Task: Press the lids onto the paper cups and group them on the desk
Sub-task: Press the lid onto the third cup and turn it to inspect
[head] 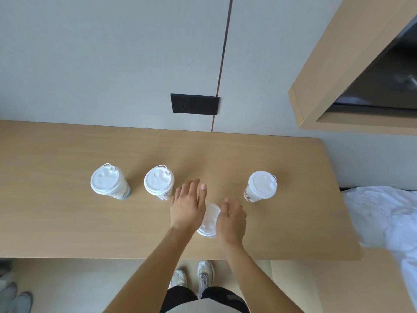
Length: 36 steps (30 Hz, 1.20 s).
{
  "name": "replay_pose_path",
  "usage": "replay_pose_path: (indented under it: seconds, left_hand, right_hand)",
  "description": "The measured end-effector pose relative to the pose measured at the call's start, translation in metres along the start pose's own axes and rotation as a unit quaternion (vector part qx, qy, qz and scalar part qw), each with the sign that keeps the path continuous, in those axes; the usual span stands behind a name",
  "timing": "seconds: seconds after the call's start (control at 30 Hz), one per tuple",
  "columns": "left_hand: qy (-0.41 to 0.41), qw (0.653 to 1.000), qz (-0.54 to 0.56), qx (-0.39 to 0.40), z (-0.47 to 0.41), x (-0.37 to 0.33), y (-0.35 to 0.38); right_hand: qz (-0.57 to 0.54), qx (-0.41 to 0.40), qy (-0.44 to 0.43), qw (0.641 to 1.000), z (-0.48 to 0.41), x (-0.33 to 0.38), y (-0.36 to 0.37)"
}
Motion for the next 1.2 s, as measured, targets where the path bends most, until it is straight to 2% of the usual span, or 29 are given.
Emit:
replay_pose_path:
  seconds: [0.07, 0.17, 0.27, 0.33, 0.47, 0.63, 0.87, 1.07, 1.13, 1.2]
  left_hand:
    - [-0.017, 0.999, 0.041, -0.008, 0.021, 0.017, -0.007]
    - [-0.018, 0.996, 0.037, 0.077, 0.056, 0.051, -0.003]
    - [-0.006, 0.976, -0.103, 0.19, 0.091, 0.076, 0.018]
    - [0.008, 0.957, -0.179, 0.228, 0.102, 0.082, 0.032]
    - [0.004, 0.952, -0.212, 0.222, 0.096, 0.077, 0.044]
    - [-0.013, 0.942, -0.241, 0.232, 0.092, 0.085, 0.053]
    - [-0.037, 0.946, -0.205, 0.249, 0.094, 0.082, 0.063]
    - [-0.016, 0.934, -0.23, 0.273, 0.091, 0.083, 0.056]
    - [-0.038, 0.937, -0.184, 0.295, 0.087, 0.085, 0.053]
    - [-0.073, 0.945, -0.084, 0.307, 0.081, 0.082, 0.048]
  right_hand:
    - [0.009, -0.012, -0.161, 0.987, 0.003, 0.02, -0.008]
    - [0.061, 0.022, -0.318, 0.946, 0.01, 0.038, -0.006]
    - [0.161, 0.05, -0.415, 0.894, 0.025, 0.043, 0.01]
    - [0.214, 0.062, -0.445, 0.867, 0.031, 0.039, 0.019]
    - [0.266, 0.05, -0.446, 0.853, 0.029, 0.031, 0.025]
    - [0.249, 0.012, -0.461, 0.852, 0.037, 0.035, 0.033]
    - [0.251, -0.012, -0.456, 0.854, 0.036, 0.034, 0.039]
    - [0.229, -0.035, -0.462, 0.856, 0.036, 0.034, 0.034]
    - [0.214, -0.02, -0.451, 0.866, 0.036, 0.038, 0.031]
    - [0.191, 0.034, -0.399, 0.896, 0.027, 0.038, 0.028]
Point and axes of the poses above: each hand's wrist, its own z-axis away from the middle knuckle, its own y-axis out of the palm, x = y × z, the point moved 5 cm from there along -z, towards the middle knuckle, and after that the axes turned 14 degrees about -x, right-handed, at the moved point
